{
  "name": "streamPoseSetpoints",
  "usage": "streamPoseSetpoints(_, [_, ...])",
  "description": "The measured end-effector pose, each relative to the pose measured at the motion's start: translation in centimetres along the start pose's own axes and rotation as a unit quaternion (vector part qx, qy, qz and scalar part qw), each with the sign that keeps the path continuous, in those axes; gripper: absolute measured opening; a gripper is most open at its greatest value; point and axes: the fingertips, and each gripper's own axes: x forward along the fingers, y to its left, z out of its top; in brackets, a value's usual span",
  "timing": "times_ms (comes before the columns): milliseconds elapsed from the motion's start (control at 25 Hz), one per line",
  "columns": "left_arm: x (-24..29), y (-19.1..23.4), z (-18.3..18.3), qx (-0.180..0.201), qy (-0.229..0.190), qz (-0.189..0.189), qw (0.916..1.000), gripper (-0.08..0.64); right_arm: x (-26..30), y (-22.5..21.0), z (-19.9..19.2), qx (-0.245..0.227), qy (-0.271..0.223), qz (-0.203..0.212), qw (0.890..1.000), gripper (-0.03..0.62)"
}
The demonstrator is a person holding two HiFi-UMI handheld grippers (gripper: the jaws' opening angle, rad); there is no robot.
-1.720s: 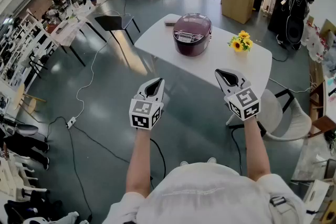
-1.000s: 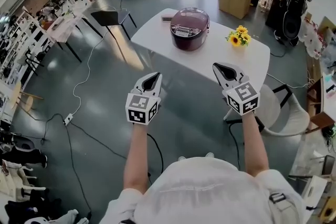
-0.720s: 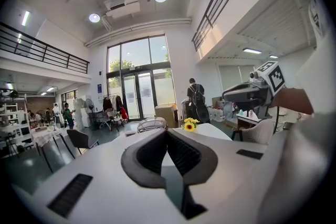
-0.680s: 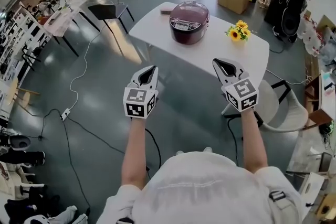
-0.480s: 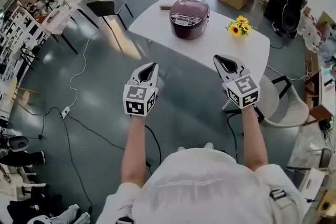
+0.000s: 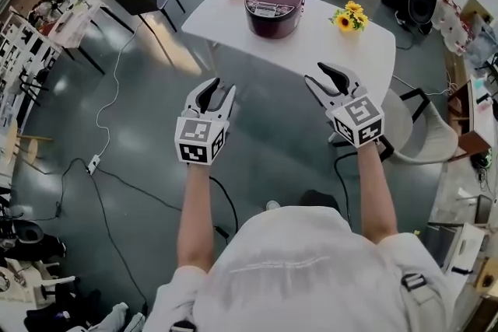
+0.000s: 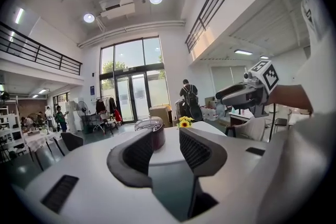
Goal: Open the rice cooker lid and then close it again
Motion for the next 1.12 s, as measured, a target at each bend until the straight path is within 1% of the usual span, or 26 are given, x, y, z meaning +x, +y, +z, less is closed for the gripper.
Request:
streamPoseSetpoints(80, [-0.2, 0.1, -0.1, 0.002, -0.003, -0.003, 1.0000, 0.182, 0.1, 0.6, -0.1, -0.008, 0.007, 0.001, 1.000, 0.221])
streamPoseSetpoints(120, [-0.3, 0.2, -0.1, 0.002, -0.004, -0.004, 1.0000, 0.184, 0.1, 0.8, -0.2, -0.010, 0.010, -0.001, 1.000, 0.227])
streamPoseSetpoints(360, [-0.7, 0.5, -1.2, 0.003, 0.002, -0.008, 1.0000, 0.183, -0.1, 1.0, -0.5, -0.009, 0.018, -0.019, 1.000, 0.227])
streamPoseSetpoints(680, [-0.5, 1.3, -2.3, -0.008, 0.014, -0.012, 0.9998, 0.183, 0.6, 1.0, -0.8, -0.005, 0.029, -0.029, 0.999, 0.228])
streamPoseSetpoints(880, [1.1, 2.0, -3.4, -0.013, 0.029, -0.020, 0.9993, 0.179, 2.3, -0.2, -1.3, 0.008, 0.029, -0.027, 0.999, 0.227])
streamPoseSetpoints(1120, [5.2, 4.8, -3.3, -0.009, 0.035, -0.018, 0.9992, 0.175, 6.2, -3.2, -2.0, 0.018, 0.024, -0.028, 0.999, 0.227])
